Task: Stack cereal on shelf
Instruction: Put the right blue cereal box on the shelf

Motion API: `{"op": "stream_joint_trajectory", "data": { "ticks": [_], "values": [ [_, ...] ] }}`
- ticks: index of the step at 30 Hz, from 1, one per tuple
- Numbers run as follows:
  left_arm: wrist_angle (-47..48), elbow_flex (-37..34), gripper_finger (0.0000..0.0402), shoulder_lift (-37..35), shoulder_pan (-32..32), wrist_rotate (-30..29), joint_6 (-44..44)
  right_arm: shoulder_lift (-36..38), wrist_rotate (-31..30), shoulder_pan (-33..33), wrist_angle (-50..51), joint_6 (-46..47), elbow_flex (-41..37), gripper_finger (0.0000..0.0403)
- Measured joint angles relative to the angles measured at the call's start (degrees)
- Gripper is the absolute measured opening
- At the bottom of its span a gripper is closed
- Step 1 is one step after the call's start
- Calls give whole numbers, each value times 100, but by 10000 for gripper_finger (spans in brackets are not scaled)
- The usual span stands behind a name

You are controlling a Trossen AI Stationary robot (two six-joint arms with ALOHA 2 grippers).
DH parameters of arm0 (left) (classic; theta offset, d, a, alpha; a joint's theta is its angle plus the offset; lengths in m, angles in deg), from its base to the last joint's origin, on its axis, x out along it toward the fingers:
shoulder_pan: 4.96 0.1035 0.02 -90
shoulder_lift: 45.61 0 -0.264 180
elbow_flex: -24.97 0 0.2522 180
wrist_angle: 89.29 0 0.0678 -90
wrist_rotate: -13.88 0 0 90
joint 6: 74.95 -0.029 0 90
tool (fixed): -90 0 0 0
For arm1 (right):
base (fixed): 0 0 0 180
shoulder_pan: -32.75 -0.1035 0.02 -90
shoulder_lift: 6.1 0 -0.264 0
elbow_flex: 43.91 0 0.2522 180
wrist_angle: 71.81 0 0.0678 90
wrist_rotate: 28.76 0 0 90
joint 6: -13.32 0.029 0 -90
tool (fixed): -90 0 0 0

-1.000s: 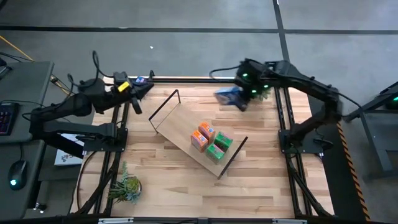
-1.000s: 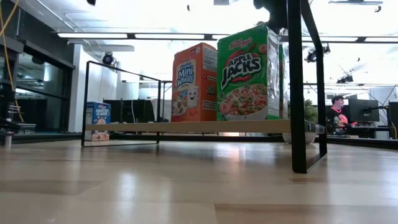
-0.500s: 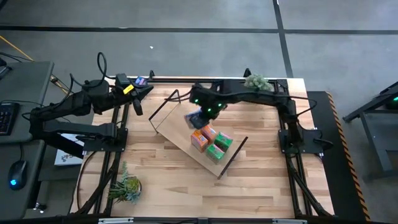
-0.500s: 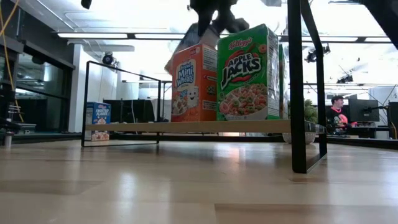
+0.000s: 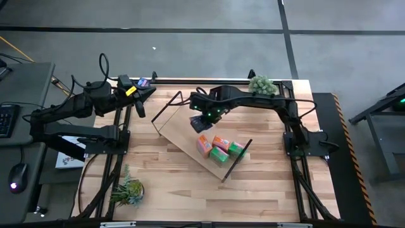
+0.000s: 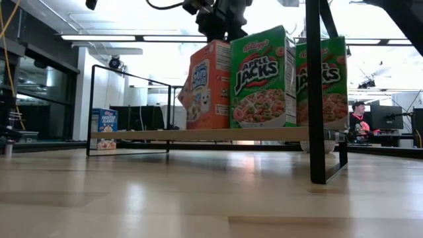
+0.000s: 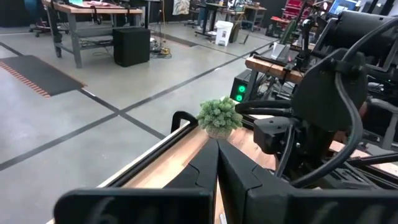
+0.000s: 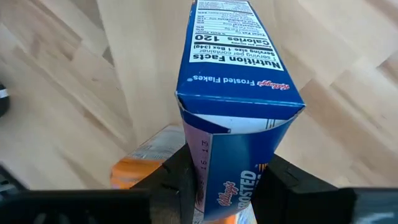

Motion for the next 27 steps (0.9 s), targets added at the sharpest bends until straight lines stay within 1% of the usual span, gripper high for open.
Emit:
{"op": "stream_joint_trajectory", "data": {
  "ticks": [6, 16, 21, 27],
  "values": [
    [0, -2, 0, 0, 0, -39, -2, -28, -230, 16, -82, -420, 0, 106],
    [-4, -2, 0, 7, 0, -78, 52, -51, -209, 78, -180, -778, 0, 106],
    [-11, -4, 0, 11, 0, -231, 54, -206, -199, 101, -248, -1034, 4, 106],
    [-7, -7, 0, 13, -2, -234, 8, -450, -195, 114, -254, -1224, 4, 131]
  ]
}}
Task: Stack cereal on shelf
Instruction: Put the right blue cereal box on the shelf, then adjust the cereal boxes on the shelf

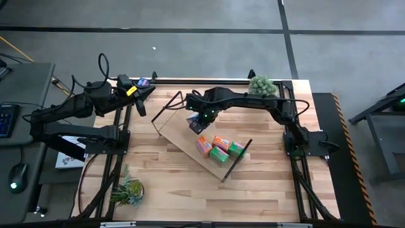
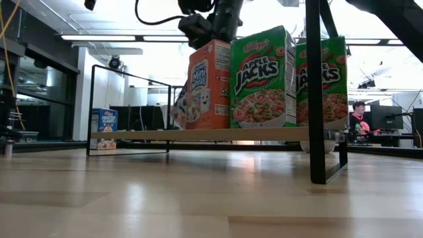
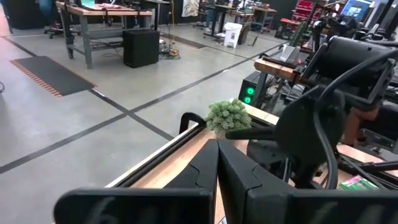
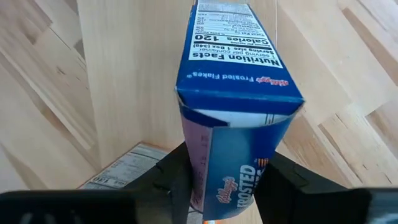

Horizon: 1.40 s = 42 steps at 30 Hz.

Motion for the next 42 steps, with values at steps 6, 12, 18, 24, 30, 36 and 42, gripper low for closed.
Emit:
{"op": "stream_joint_trajectory", "data": {
  "ticks": [6, 12, 18, 24, 30, 36, 42],
  "values": [
    [0, 0, 0, 0, 0, -2, -2, -39, 0, 2, 0, -109, 0, 160],
    [-2, 0, 0, 0, 2, -8, -4, -39, 180, 2, -61, -170, 0, 186],
    [-2, 0, 0, 0, 2, -30, 3, -31, 114, 28, -314, -211, 85, 213],
    [-1, 0, 0, 0, 2, -34, 1, -30, 113, 69, -462, -218, 90, 220],
    [0, 0, 0, 0, 2, -41, -2, -27, 232, 92, -420, -467, 90, 220],
    [5, 0, 0, 0, 2, -43, -2, 240, 440, 111, 120, -1043, 90, 220],
    [37, 0, 0, 0, 4, -102, -6, 712, 370, 94, 1084, -1759, 87, 217]
  ]
}}
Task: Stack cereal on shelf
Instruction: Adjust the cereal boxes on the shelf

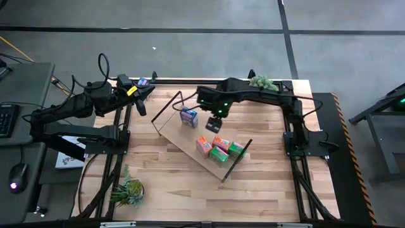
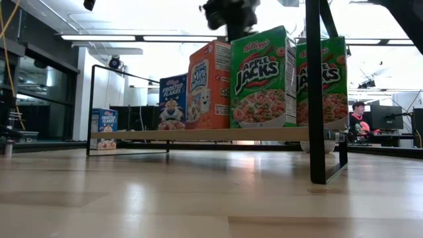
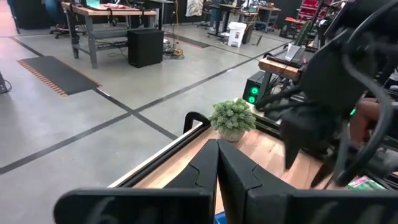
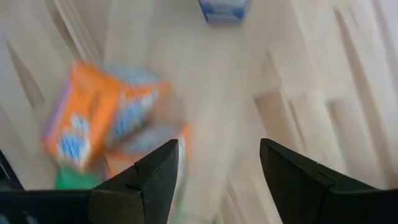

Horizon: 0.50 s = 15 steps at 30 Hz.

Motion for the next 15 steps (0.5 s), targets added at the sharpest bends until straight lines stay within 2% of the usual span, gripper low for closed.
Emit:
{"op": "stream_joint_trajectory", "data": {
  "ticks": [4, 9, 12, 13, 15],
  "values": [
    [3, 0, 0, 0, 2, -9, 6, 290, -327, -92, 521, -148, -3, 186],
    [2, 0, 0, 2, 2, -152, 6, 924, -458, -354, 493, -25, -312, 90],
    [-1, 1, 0, 2, 2, -321, 6, 1724, -703, -545, 398, 530, -1240, 20],
    [-1, 0, 0, 2, 3, -349, 4, 2077, -729, -622, 258, 822, -1655, 11],
    [-2, 1, 0, 2, 2, -367, 6, 2890, -692, -805, -43, 1590, -2578, 18]
  ]
}}
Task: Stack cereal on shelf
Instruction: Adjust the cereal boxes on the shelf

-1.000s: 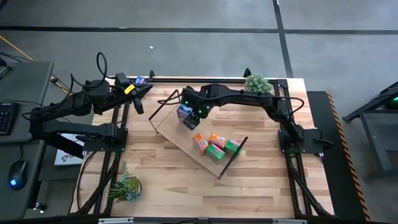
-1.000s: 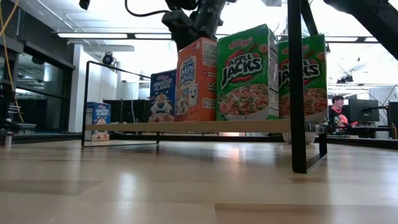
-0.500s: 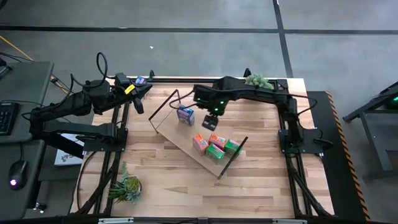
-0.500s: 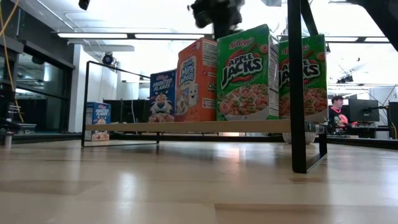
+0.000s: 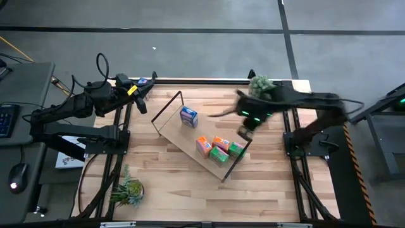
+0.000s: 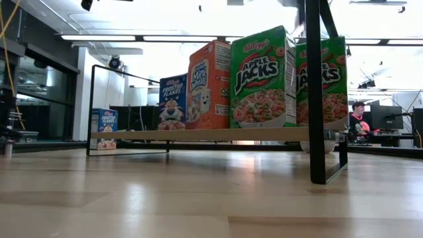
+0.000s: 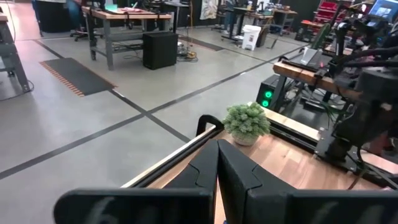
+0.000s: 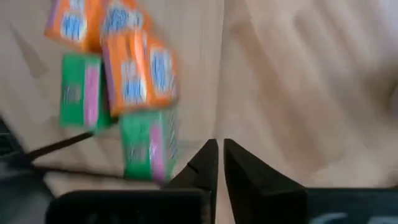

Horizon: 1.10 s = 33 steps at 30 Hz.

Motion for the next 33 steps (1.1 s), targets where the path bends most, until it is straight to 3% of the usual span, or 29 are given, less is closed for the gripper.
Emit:
{"op": "stream_joint_trajectory", "data": {
  "ticks": [7, 11, 17, 22, 33],
  "values": [
    [0, 0, 0, 2, 0, -37, -2, 2594, 209, -1408, -1857, 3054, -2625, 4],
    [0, 0, 0, 0, 0, -105, -2, 3280, -167, -2487, -2825, 4193, -3755, 1],
    [-11, 0, 0, 2, 0, -105, 23, 3188, -1401, -3548, -4648, 5350, -5397, 0],
    [-51, 2, 0, 2, 0, -140, 139, 2785, -2842, -3851, -6631, 6306, -6556, 0],
    [-63, 2, 0, 2, 0, -151, 146, 2028, -3361, -3829, -7139, 6617, -6641, 0]
  ]
}}
